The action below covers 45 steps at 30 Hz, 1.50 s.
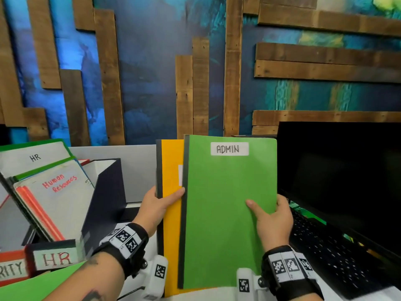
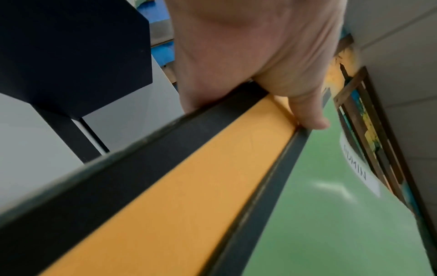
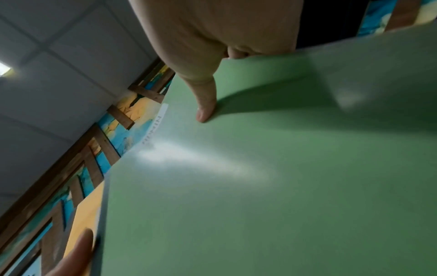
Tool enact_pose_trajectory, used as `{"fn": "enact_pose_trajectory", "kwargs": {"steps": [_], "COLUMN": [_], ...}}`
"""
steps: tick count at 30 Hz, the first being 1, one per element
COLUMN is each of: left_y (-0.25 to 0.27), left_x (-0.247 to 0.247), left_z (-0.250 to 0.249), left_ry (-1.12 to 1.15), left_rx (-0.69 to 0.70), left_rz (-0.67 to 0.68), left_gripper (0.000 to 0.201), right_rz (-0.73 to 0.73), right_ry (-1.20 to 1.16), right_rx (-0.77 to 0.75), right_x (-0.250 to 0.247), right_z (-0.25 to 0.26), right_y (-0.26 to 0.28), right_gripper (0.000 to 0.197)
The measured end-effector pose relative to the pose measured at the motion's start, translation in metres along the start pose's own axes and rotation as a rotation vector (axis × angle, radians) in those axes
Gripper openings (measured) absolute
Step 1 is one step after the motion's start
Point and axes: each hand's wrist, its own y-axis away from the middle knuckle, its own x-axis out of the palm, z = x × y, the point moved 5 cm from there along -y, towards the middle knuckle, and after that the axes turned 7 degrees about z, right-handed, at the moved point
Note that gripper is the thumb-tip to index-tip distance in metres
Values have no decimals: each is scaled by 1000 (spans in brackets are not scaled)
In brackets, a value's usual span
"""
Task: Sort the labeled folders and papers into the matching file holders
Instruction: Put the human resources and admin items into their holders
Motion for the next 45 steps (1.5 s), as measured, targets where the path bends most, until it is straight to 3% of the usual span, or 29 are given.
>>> {"fn": "enact_pose_trajectory", "kwargs": {"steps": [4, 8, 10, 13, 17, 23, 25, 29, 32, 34, 37, 39, 43, 45], "left_y": [3, 13, 18, 18, 18, 16, 15, 11, 9, 11, 11, 11, 12, 13], "left_x": [-6, -14, -12, -6, -5, 1, 4, 14, 14, 13, 15, 16, 13, 12], "left_z": [8, 9, -2, -18, -24, -25, -21, -17, -15, -13, -10, -9, -8, -7], "left_ry": [76, 17, -71, -159, -133, 124, 132, 107, 113, 116, 105, 98, 98, 97], "left_rx": [25, 139, 226, 305, 297, 37, -16, -47, -43, -37, -21, -15, -2, 1], "left_rz": [-147, -390, -445, -394, -258, 23, 102, 231, 239, 218, 159, 135, 95, 71], "left_gripper": [33, 19, 18, 22, 20, 22, 38, 94, 102, 100, 82, 73, 98, 95], "right_rz": [-196, -272, -279, -268, -200, -178, -150, -21, 40, 108, 161, 104, 25, 54], "right_ry": [129, 233, 255, 290, 310, -39, -77, -193, -245, -248, -177, -99, -82, -74], "right_rx": [-18, -52, -106, -226, -302, -136, -106, -7, 73, 49, 10, 0, -6, -10], "right_x": [-23, -33, -29, -16, -2, -5, -3, 5, 8, 11, 14, 11, 0, -2], "right_z": [0, 2, 8, 19, 21, 6, 3, 0, 1, 7, 7, 2, -4, -4], "right_y": [-7, -9, -5, 2, 6, -5, -7, -6, -3, 0, 1, -1, -8, -11], "right_gripper": [39, 27, 24, 20, 23, 5, 2, 2, 25, 42, 54, 55, 44, 43]}}
